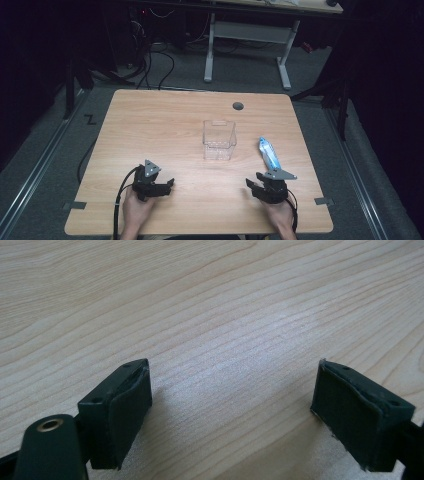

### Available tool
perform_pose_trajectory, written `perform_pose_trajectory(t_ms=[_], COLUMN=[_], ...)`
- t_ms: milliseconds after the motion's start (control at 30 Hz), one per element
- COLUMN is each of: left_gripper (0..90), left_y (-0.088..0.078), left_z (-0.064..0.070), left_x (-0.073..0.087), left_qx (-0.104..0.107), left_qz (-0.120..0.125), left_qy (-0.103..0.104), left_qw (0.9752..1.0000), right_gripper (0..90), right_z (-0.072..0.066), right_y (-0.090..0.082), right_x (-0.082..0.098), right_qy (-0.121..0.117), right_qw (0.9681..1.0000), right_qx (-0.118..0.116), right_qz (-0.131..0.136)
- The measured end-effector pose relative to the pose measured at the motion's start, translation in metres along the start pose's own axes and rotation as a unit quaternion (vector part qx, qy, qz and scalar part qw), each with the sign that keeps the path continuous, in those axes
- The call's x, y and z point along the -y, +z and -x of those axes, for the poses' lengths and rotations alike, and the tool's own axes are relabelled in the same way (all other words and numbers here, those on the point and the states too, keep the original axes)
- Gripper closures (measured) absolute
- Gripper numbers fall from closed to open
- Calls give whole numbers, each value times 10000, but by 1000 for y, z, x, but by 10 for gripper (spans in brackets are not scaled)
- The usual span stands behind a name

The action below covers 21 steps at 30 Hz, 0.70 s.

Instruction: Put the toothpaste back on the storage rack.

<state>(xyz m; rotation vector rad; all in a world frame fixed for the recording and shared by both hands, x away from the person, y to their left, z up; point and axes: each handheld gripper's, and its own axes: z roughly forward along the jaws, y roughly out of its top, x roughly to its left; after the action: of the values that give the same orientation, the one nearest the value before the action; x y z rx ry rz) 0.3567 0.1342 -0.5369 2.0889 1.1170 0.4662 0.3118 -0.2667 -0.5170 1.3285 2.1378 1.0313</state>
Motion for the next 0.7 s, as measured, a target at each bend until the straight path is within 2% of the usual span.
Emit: perform_pose_trajectory(t_ms=[700], left_gripper=[165], left_y=[0], left_z=[0], left_x=[0], left_qx=[-3], left_qz=[-7], left_qy=[6], left_qw=[10000], right_gripper=[525], right_z=[13], right_y=[-21], right_x=[1], right_qy=[-32], right_qw=[9997], right_qx=[193], right_qz=[167])
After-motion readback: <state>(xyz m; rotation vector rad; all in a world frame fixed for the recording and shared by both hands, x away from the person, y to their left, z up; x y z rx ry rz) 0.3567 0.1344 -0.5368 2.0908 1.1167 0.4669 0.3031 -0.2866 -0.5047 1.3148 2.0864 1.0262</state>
